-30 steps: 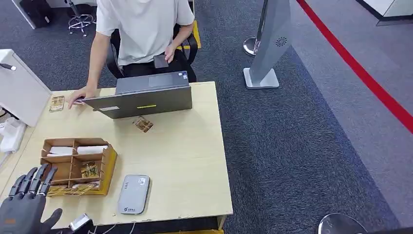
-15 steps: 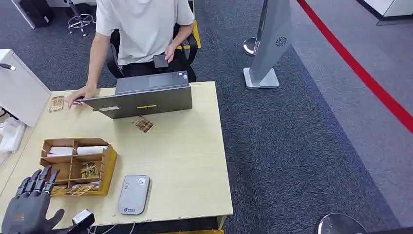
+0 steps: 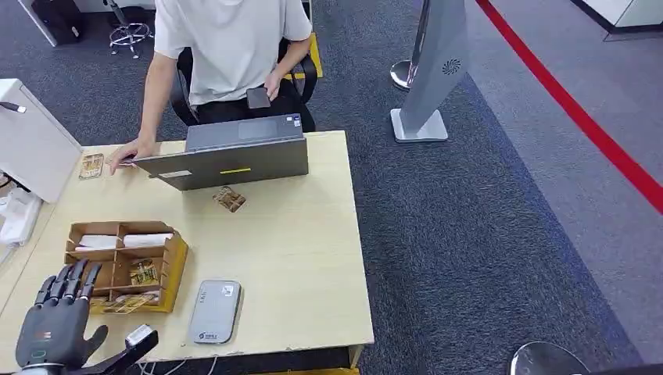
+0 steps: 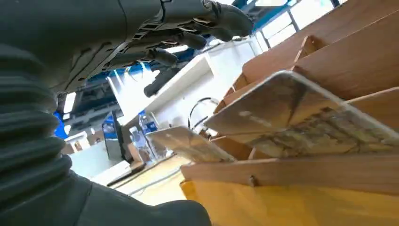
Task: Pass the card to the sensor for recognition and then transmit it.
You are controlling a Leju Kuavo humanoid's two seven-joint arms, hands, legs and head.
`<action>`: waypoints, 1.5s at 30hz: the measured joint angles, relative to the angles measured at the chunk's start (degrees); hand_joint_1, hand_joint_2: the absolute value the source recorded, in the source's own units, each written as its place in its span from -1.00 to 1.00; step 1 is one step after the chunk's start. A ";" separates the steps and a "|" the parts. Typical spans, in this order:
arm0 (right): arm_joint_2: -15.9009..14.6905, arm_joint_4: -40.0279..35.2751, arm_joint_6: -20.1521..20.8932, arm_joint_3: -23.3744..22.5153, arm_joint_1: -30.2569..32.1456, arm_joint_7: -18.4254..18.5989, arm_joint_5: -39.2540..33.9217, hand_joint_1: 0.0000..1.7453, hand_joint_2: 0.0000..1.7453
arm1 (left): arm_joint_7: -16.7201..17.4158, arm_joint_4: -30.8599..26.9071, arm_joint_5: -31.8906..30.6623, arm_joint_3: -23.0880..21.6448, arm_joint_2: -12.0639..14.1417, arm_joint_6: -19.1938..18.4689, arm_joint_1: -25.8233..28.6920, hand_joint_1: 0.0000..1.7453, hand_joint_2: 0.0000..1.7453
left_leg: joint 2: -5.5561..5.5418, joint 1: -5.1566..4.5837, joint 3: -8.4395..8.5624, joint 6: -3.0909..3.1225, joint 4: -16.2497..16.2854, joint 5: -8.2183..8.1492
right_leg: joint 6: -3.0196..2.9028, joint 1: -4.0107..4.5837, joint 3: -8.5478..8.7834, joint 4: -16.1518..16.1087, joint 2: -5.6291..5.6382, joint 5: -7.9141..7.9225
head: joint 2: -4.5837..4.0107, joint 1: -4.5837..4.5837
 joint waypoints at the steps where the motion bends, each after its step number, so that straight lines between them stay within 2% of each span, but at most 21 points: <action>1: 0.00 -0.09 -0.11 0.11 -0.08 -0.07 0.24 -1.00 1.00 | 0.04 0.81 -0.70 -0.31 -0.30 1.07 -0.50 -1.00 1.00 | 0.00 0.00 0.00 0.00 0.00 0.00 | 0.00 0.00 0.00 0.00 0.00 0.00 | -0.02 0.00; 7: 0.00 -0.85 -0.81 0.74 -0.62 -0.50 0.44 -1.00 1.00 | 0.50 4.70 -3.44 -2.36 -1.81 5.17 -3.00 -1.00 1.00 | 0.00 -0.01 0.00 0.00 0.01 0.00 | 0.00 0.00 -0.01 0.00 0.01 0.00 | -0.02 -0.02; 30: -0.07 -1.51 -1.09 1.31 -0.83 -1.27 0.50 -1.00 1.00 | 0.35 9.80 -4.46 -4.53 -4.55 6.39 -5.95 -1.00 1.00 | 0.01 0.00 0.00 0.00 0.01 0.00 | 0.00 0.00 -0.02 0.00 0.02 0.00 | -0.02 0.00; 45: -0.11 -1.62 -1.09 1.31 -0.83 -1.27 0.50 -1.00 1.00 | 0.33 10.71 -4.49 -4.90 -4.85 6.43 -6.21 -1.00 1.00 | 0.01 0.00 0.00 0.00 0.01 0.00 | 0.00 0.00 -0.02 0.00 0.02 0.00 | -0.02 -0.02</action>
